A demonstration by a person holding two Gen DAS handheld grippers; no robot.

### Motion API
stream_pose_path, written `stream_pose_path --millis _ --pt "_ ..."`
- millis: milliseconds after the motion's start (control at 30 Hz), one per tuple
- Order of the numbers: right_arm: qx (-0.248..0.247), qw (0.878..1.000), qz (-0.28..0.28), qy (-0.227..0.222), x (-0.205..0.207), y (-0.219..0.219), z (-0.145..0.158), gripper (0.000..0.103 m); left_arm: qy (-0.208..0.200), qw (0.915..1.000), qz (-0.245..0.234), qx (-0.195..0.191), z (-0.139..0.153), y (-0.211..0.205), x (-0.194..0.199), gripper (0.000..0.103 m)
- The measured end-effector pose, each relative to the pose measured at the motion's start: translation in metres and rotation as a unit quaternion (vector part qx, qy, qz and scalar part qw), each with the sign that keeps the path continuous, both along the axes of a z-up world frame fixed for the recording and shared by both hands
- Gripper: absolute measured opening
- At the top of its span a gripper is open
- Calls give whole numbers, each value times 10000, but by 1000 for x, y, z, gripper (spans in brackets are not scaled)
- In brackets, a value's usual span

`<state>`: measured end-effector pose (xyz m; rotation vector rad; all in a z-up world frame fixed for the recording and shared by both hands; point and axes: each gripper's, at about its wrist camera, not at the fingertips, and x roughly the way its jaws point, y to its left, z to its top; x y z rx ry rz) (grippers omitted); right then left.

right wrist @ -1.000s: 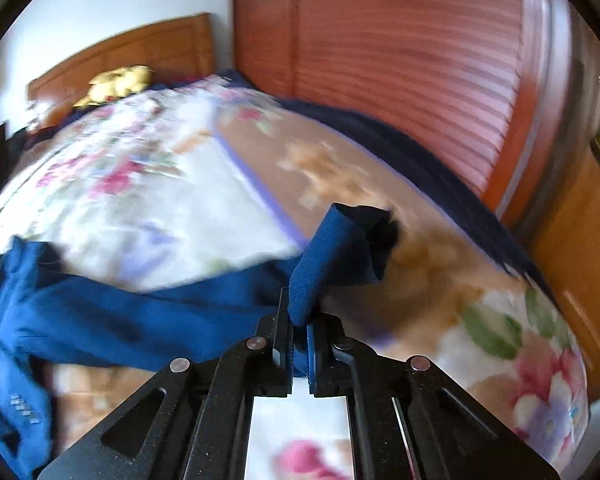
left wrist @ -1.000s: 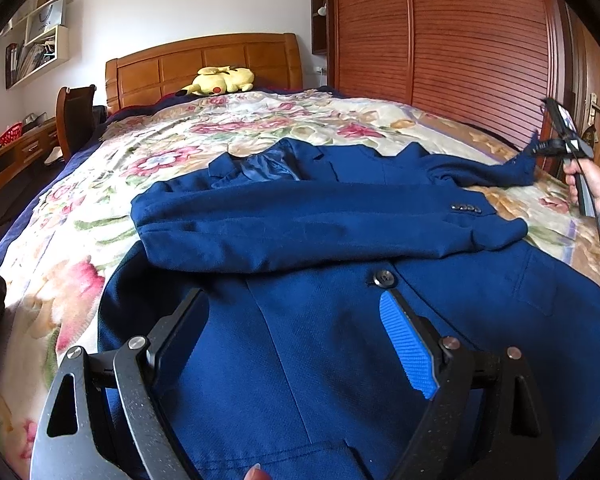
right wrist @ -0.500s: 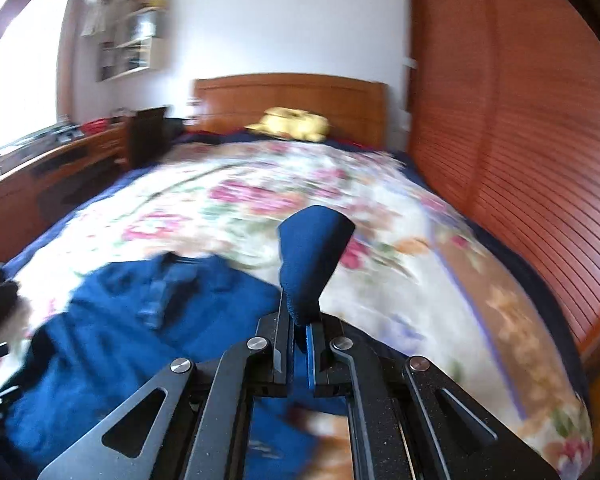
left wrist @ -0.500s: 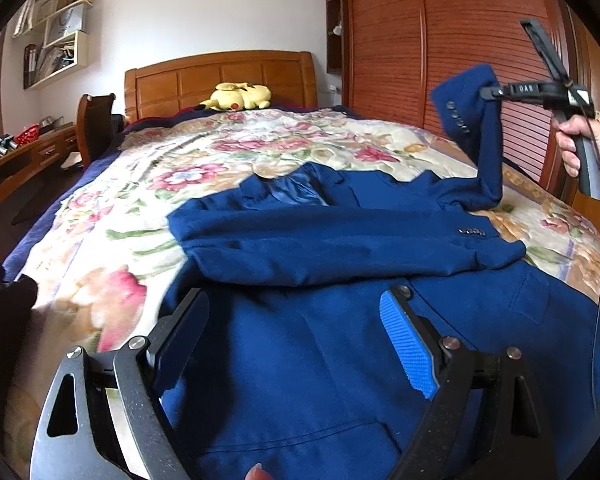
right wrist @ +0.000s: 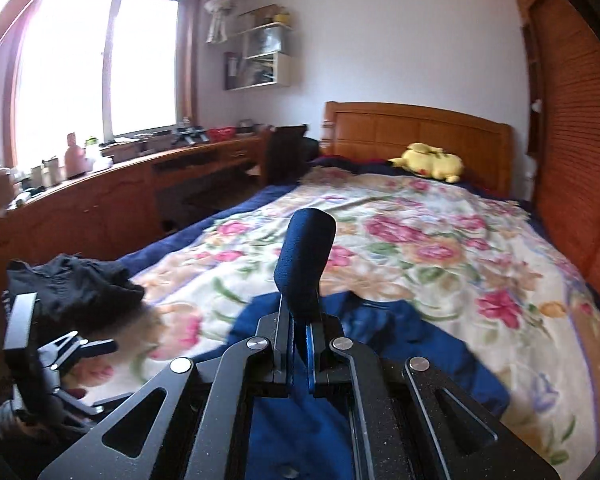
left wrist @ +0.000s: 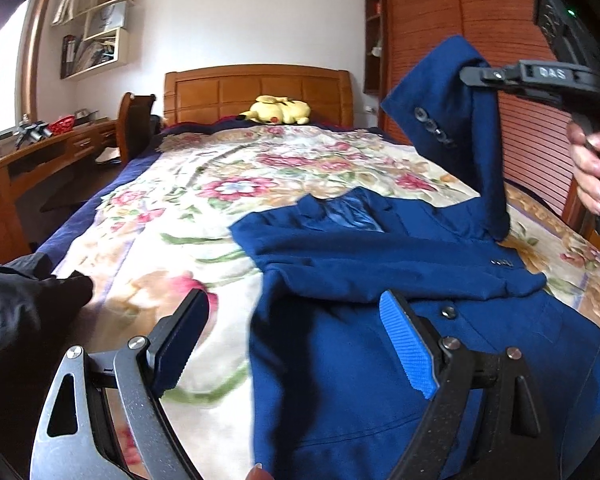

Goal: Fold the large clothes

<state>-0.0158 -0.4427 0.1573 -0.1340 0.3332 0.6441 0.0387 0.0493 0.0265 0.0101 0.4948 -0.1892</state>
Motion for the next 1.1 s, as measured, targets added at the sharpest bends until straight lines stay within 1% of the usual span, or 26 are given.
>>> stream_pose_path --millis 100,233,333,433,533,600,700,733,767,800,867,933,1100 --pt "35 9996 168 204 -2 3 -7 4 -21 9999 145 -69 2 14 1 88" --pt "39 9982 252 534 11 -1 -20 4 -24 9994 311 -157 2 29 3 88" --pt "4 9976 393 575 21 4 -16 4 -32 9991 386 -192 2 36 4 88" --pt "216 9941 729 778 24 5 -7 4 -15 9989 427 -213 0 40 5 88" --pt "186 9931 750 880 31 2 -6 4 -3 9989 442 -185 -1 40 5 88" --pt "71 9925 749 961 38 4 -10 6 -5 9989 450 -148 -2 39 6 88" --pt "-273 9931 640 940 42 7 -13 11 -14 9990 432 -120 -2 38 6 88" --pt "-323 9925 648 988 44 8 -13 16 -8 9991 420 -113 -3 37 6 88" --pt "-380 9914 681 1047 45 10 -13 24 -7 9991 416 -101 -3 36 6 88" --pt "-441 9911 677 1055 46 10 -14 27 -6 9991 415 -93 -3 35 6 88" --pt "-512 9917 652 984 47 9 -11 39 6 9991 408 -74 -4 35 7 88" --pt "-540 9916 635 986 47 11 -7 42 16 9991 409 -63 -5 34 8 88" --pt "-678 9930 496 831 42 14 -4 43 28 9992 399 -54 -6 32 8 88"
